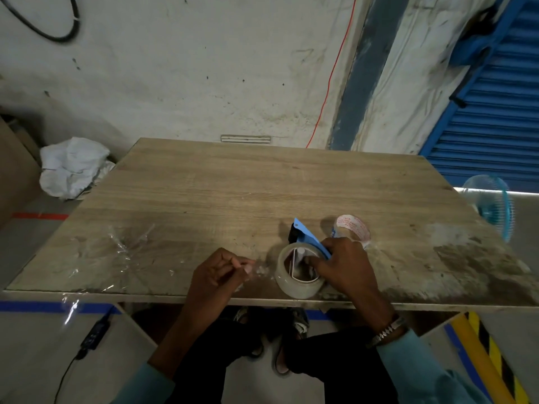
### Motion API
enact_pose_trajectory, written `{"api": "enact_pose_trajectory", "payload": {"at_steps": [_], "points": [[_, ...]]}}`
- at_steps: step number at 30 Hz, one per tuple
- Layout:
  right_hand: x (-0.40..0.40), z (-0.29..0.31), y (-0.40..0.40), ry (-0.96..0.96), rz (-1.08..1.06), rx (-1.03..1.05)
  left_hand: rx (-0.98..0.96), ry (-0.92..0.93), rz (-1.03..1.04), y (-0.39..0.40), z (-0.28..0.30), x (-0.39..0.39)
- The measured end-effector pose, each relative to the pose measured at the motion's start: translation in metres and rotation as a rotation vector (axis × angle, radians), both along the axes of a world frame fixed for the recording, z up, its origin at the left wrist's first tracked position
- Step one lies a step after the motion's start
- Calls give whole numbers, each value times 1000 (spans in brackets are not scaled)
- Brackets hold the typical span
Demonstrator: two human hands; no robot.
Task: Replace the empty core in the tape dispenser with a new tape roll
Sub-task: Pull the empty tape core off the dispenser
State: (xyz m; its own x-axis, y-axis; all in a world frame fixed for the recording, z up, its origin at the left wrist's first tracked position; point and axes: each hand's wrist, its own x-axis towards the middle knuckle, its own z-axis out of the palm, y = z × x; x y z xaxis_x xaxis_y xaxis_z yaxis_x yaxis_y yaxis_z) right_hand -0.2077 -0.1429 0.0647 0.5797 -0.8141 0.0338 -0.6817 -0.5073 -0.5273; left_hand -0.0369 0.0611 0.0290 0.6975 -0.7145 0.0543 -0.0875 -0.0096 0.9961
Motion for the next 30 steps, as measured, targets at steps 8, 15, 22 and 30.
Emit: {"api": "enact_pose_trajectory", "payload": {"at_steps": [8, 15, 22, 30], "points": [[-12, 9, 3, -89, 164, 207, -91, -88, 26, -6, 19, -15], [-6, -8, 18, -193, 360, 341, -21, -266, -115, -24, 43, -8], [-21, -14, 16, -203, 302, 383, -113, -171, -20, -20, 25, 4], [-44, -1, -3, -88, 328, 305, -231, -206, 161, -8, 26, 28]]}}
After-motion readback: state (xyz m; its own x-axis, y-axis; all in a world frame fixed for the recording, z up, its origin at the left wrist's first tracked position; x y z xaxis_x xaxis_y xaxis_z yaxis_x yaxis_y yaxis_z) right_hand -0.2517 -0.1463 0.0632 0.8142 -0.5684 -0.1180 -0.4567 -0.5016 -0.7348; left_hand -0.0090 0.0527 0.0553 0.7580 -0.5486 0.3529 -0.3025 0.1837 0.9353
